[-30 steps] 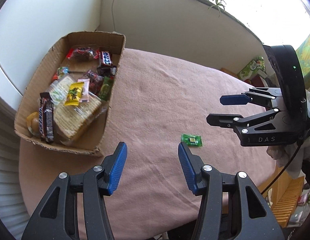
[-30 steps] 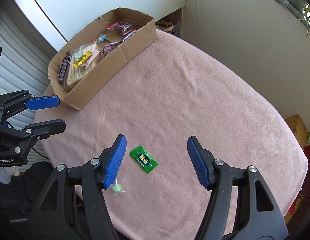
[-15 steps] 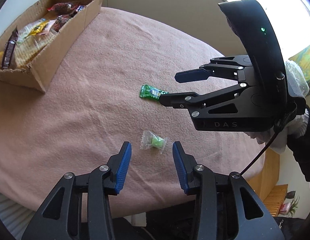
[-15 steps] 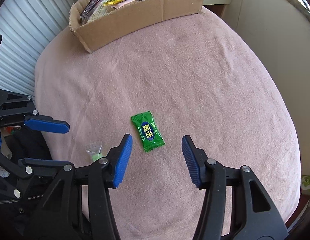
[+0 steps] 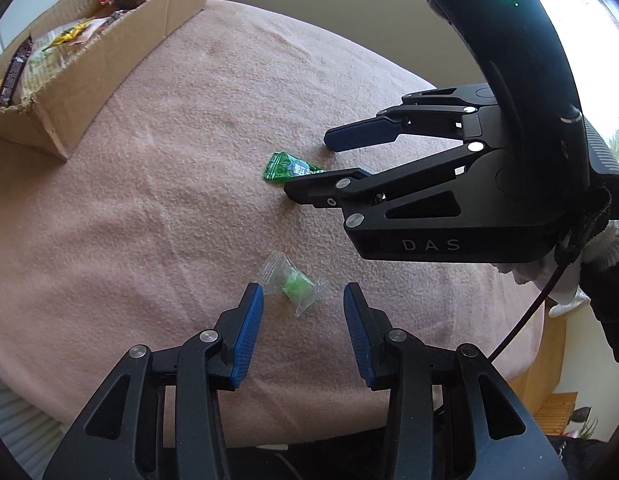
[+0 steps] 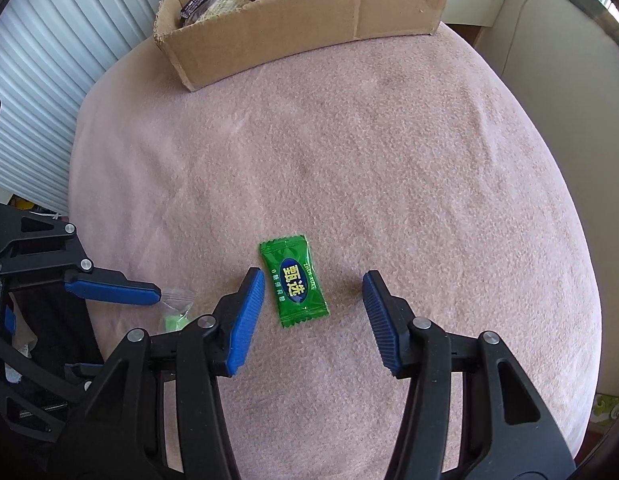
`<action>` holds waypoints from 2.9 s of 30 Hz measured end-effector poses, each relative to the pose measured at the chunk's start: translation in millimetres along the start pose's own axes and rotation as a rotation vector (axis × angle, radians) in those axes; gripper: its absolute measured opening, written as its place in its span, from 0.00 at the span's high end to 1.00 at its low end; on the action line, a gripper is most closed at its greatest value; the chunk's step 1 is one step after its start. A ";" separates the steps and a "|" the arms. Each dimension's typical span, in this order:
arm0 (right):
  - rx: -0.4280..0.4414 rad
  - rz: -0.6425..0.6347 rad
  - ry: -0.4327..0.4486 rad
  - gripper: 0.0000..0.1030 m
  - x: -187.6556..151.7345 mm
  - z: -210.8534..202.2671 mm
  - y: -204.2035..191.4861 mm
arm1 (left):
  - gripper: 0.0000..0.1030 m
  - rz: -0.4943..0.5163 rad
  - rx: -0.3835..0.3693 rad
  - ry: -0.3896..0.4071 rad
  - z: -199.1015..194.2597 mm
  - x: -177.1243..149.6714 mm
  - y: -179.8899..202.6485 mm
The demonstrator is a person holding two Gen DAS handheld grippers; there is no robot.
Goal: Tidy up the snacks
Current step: 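Grasp the green candy with the right gripper while the left grasps the clear green-sweet bag, then carry the green candy and clear bag into the box and open both grippers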
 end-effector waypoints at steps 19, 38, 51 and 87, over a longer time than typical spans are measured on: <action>-0.007 0.010 0.005 0.77 -6.5 0.3 7.9 | 0.83 0.086 0.089 0.018 19.6 12.1 3.8; -0.020 0.061 0.013 0.80 -5.9 -12.9 12.8 | 0.85 0.095 0.059 0.025 -11.3 17.1 -19.4; -0.021 0.127 0.037 0.80 1.9 -31.5 29.8 | 0.85 0.110 0.045 0.024 -18.7 33.2 -17.9; -0.033 0.280 0.122 0.80 154.8 -68.1 33.7 | 0.85 0.073 0.087 0.202 -114.1 161.7 -134.4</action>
Point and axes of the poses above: each gripper's, at about its wrist camera, not at the fingertips, and z roughly the way its jaws point, y to its right, x to its top, the point moved 3 cm from there along z, roughly the way its jaws point, and after that the axes turned 5 degrees about -x, right-handed, at the moved point
